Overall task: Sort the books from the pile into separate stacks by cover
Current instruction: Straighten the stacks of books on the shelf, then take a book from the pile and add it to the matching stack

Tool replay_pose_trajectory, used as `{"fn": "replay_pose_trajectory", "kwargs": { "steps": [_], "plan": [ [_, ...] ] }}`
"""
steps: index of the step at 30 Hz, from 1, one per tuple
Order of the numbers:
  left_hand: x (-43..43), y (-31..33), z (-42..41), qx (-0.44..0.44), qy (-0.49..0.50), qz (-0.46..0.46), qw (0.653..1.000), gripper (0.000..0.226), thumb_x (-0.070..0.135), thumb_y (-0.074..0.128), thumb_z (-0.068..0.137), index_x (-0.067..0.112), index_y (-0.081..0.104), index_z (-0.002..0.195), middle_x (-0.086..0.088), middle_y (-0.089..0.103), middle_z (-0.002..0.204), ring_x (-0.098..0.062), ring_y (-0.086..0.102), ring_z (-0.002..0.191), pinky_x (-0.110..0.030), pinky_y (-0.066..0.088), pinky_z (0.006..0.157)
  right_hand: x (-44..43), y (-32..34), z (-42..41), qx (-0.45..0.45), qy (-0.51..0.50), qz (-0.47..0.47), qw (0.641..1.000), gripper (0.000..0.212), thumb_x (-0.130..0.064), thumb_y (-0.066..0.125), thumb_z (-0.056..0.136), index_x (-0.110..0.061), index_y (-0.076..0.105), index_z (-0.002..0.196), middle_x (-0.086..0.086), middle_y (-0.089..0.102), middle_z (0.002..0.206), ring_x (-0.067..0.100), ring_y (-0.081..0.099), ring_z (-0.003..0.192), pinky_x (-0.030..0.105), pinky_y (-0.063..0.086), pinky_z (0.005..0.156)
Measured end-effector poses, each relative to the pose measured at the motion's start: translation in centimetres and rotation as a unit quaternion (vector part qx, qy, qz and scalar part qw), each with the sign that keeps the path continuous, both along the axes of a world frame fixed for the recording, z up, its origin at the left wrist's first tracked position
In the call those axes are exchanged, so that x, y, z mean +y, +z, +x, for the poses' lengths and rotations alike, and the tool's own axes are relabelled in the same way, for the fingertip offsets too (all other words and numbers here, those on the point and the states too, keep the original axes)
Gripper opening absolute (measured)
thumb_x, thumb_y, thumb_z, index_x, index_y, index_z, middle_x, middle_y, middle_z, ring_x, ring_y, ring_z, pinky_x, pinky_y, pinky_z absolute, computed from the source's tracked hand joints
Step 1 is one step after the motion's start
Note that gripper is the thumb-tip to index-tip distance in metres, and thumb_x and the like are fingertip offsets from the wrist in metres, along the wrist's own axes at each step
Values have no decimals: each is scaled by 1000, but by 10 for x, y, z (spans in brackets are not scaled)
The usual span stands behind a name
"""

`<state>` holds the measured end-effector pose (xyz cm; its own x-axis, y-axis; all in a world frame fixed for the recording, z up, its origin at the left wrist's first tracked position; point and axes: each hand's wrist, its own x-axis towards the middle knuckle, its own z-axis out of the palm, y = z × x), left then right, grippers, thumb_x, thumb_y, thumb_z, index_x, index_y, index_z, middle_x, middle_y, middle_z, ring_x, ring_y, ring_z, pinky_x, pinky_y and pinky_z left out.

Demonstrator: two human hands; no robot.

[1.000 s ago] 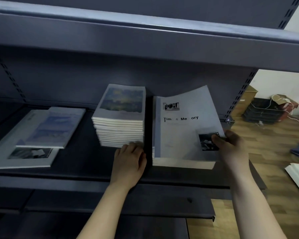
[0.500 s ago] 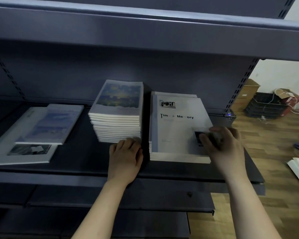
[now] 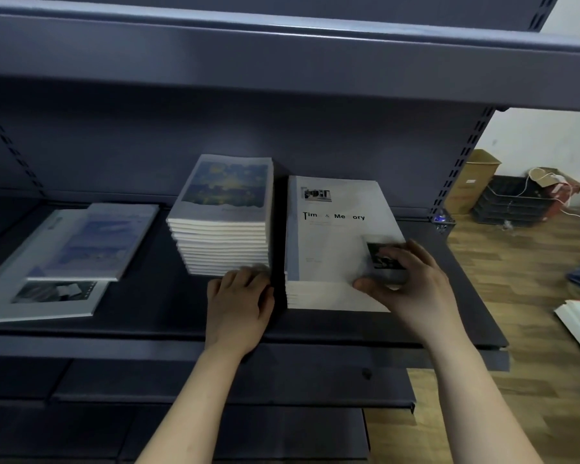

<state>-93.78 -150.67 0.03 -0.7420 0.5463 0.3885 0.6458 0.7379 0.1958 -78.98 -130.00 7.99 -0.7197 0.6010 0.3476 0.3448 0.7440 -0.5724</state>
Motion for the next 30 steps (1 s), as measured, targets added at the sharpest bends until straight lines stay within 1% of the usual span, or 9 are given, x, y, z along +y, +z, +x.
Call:
{"fn": "replay_pose_trajectory", "kwargs": {
  "steps": [2,4,6,9,13,18,21,24,30],
  "plan": [
    [-1,0,0,-1,-1,5,1000,43,41,30,90,28,65,110,7,61,110,-17,53,95,-31,29,79,0,-4,-6,-2,-7,5,1000,69,-64,71,61,-29,60,120,3,40,145,24,38,132,35,40,93],
    [-1,0,0,0,0,11,1000,42,40,30,89,27,65,109,6,61,109,-18,53,94,-30,27,78,0,-8,-9,8,-3,9,1000,67,-65,67,65,-30,57,121,4,38,144,26,39,131,35,40,90],
    [-1,0,0,1,2,13,1000,42,40,31,88,26,66,108,6,62,108,-18,54,93,-30,26,77,1,-9,-8,10,7,-3,1000,66,-61,68,68,-31,54,125,1,37,143,23,36,131,32,36,87],
    [-1,0,0,1,3,12,1000,42,40,32,88,26,66,107,5,62,109,-19,54,93,-31,28,77,5,-11,-5,-2,19,-21,1000,69,-57,72,68,-33,52,130,1,34,148,20,28,137,36,36,97],
    [-1,0,1,-4,5,12,1000,43,40,31,88,26,67,107,4,62,109,-20,54,94,-31,28,78,8,-9,-6,0,21,-23,1000,71,-51,75,67,-28,54,131,5,36,148,21,33,136,36,34,103],
    [-1,0,1,-9,6,10,1000,43,41,31,87,26,66,106,5,62,110,-19,54,96,-31,29,79,12,-4,-10,-20,34,-34,999,72,-48,77,67,-28,53,132,3,40,145,18,34,134,22,27,95],
    [-1,1,1,-10,7,10,1000,43,41,31,87,26,67,105,4,62,108,-19,54,94,-31,30,79,12,-3,-10,-21,39,-41,998,69,-48,75,70,-26,53,132,2,41,141,16,36,132,18,26,91],
    [-1,1,1,-12,6,9,1000,43,41,30,87,26,67,105,5,62,108,-19,53,94,-30,28,80,12,-4,-11,-12,33,-43,998,68,-46,75,71,-25,54,132,2,43,140,17,39,130,18,27,89],
    [-1,0,1,-14,5,12,1000,44,42,30,87,26,67,105,3,62,110,-20,54,96,-31,28,80,9,-6,-11,-4,28,-48,998,67,-40,76,72,-22,53,133,5,41,143,20,36,133,20,27,93]
  ]
}}
